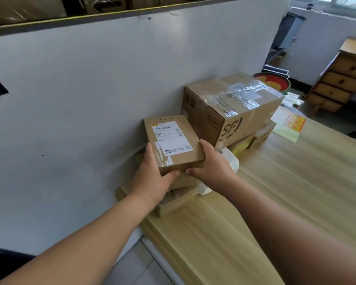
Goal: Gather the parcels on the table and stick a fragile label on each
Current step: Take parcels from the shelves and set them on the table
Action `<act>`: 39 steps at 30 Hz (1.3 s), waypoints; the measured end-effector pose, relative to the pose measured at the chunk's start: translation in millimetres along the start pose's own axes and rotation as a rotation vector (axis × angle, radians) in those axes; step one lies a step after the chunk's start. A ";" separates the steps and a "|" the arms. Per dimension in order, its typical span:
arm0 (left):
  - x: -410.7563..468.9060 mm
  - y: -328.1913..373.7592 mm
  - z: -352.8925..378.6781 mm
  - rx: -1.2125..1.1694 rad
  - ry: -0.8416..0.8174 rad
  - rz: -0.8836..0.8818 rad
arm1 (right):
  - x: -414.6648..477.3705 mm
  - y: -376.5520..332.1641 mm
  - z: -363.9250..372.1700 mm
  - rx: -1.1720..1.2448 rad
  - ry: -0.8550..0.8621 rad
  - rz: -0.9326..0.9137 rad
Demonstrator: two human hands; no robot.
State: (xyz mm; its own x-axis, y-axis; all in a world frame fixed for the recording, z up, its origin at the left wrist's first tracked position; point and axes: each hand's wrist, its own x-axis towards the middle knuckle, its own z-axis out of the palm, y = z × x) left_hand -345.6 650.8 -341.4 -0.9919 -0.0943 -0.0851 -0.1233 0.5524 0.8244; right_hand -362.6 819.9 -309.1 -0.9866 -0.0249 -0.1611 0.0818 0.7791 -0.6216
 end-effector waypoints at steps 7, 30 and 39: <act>0.4 -3.4 16.9 0.028 -0.014 -0.026 | 12.9 15.3 -8.3 -0.084 -0.033 -0.044; -26.7 61.7 -30.5 0.841 0.057 0.317 | -52.6 12.3 -55.4 -0.420 0.162 -0.255; -90.2 101.3 -50.6 0.808 0.028 0.584 | -162.6 -3.5 -83.6 -0.453 0.331 -0.083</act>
State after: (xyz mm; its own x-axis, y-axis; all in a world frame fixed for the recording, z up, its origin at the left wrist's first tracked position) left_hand -267.1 673.4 -221.9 -0.9038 0.3581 0.2345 0.3896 0.9151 0.1039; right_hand -214.2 873.6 -216.7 -0.9847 0.0435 0.1688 0.0056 0.9757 -0.2188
